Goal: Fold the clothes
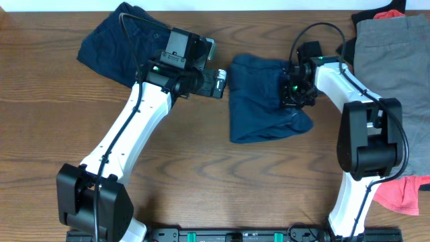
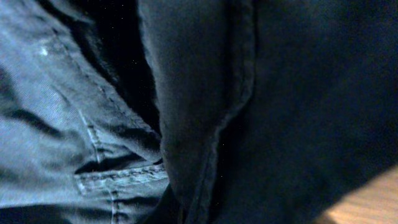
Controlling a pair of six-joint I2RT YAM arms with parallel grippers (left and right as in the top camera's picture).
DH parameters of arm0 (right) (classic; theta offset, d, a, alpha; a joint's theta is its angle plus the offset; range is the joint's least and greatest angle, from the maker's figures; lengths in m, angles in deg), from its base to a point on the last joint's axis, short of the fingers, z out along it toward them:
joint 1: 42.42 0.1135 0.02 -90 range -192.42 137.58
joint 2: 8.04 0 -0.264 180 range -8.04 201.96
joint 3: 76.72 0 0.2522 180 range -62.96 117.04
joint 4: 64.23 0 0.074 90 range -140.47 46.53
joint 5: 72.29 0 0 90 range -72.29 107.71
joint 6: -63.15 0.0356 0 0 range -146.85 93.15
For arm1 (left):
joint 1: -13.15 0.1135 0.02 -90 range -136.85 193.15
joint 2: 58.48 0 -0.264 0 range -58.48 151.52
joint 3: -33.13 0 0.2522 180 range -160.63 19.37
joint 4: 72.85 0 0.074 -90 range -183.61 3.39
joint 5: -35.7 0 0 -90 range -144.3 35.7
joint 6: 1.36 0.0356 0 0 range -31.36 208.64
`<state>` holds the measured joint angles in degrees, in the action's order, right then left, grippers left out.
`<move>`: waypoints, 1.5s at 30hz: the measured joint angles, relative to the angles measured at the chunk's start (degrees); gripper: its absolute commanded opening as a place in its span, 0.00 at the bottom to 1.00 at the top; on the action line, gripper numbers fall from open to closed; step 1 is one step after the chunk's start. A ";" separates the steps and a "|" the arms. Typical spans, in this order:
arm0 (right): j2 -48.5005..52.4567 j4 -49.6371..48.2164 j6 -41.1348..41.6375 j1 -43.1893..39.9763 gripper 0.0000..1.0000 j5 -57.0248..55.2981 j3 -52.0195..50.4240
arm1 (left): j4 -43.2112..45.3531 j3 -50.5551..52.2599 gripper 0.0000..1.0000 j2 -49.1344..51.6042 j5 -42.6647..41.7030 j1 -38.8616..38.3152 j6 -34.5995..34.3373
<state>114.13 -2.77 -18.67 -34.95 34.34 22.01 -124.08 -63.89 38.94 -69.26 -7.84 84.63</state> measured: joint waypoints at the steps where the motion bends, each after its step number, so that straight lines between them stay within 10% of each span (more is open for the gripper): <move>1: 0.15 -0.42 0.35 0.76 0.16 1.25 0.00 | -0.07 0.00 0.98 0.00 0.37 0.00 0.02; 7: 0.46 -3.06 2.12 9.40 0.69 8.07 0.33 | -1.05 0.00 0.98 0.00 1.46 1.16 0.00; 13: 1.66 1.27 3.30 15.65 0.98 11.06 5.16 | -1.88 0.00 0.98 0.00 1.86 3.85 0.15; 32: 1.57 14.75 5.09 -11.15 0.99 1.05 23.82 | -5.38 0.13 0.98 7.58 2.60 -12.61 9.09; 45: 1.57 15.72 3.82 -12.96 0.99 -0.81 23.76 | 1.64 0.11 0.98 17.79 0.70 -13.94 5.01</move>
<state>115.70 12.95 -14.84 -47.92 33.53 45.77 -122.44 -63.78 56.73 -68.56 -21.79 89.63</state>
